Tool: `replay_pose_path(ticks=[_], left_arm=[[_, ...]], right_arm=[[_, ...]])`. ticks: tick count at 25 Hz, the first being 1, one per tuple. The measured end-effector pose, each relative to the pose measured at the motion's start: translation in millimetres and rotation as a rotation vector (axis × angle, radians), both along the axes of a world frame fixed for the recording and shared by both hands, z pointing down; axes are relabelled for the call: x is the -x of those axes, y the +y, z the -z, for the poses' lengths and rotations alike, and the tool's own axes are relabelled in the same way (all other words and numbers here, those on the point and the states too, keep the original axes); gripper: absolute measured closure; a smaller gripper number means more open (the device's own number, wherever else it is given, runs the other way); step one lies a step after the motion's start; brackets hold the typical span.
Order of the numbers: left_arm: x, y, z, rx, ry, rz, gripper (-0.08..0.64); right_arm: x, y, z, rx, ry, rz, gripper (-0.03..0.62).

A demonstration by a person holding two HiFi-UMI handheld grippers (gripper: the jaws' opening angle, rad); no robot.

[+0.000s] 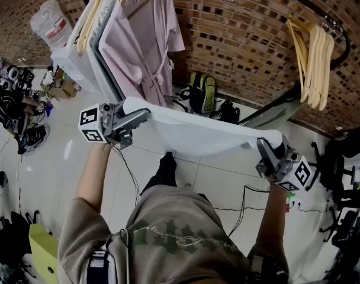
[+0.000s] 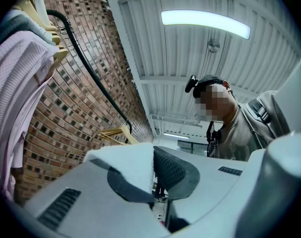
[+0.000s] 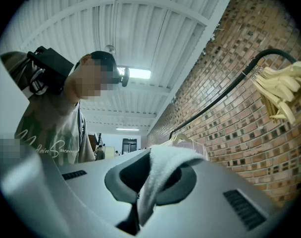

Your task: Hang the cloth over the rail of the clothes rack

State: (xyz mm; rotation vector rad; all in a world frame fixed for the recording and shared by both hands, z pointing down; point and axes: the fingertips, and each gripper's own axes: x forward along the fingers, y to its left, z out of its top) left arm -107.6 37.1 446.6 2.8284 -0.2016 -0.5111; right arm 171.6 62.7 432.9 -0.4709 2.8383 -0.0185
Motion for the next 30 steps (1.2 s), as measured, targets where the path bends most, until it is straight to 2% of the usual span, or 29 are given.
replay_pose_path(ticks=[4,8,12,18,22,25,30], left_arm=[[2.8,-26.8,15.8,-0.039,-0.035,-0.006,0.541],[3.8,-69.2,22.9,-0.012,-0.087,-0.027,0.541],[11.7,-100.5,41.7,-0.057,-0.068,-0.078,0.541],[24.5,-144.9,74.5,-0.113,-0.091,-0.097,0.541],[25.1,-171.0,94.8,-0.123,-0.123,-0.082,0.540],[21.0,-185.4,112.6,-0.111,-0.116,-0.077,0.540],[33.6,-214.8,132.2,-0.137,-0.104,-0.053,0.541]], right_arm=[[1.2,-29.4,11.2,-0.005,-0.032,0.009,0.574],[3.9,-51.1,18.4,-0.010,-0.022,0.030,0.574],[10.4,-89.7,31.1,0.026,-0.033,0.036,0.574],[19.5,-141.9,60.3,-0.006,-0.023,0.015,0.574],[18.1,-167.3,72.9,-0.014,0.006,-0.017,0.574],[13.2,-179.6,88.1,-0.044,0.018,-0.042,0.574],[25.9,-212.2,113.6,-0.085,-0.021,0.000,0.574]])
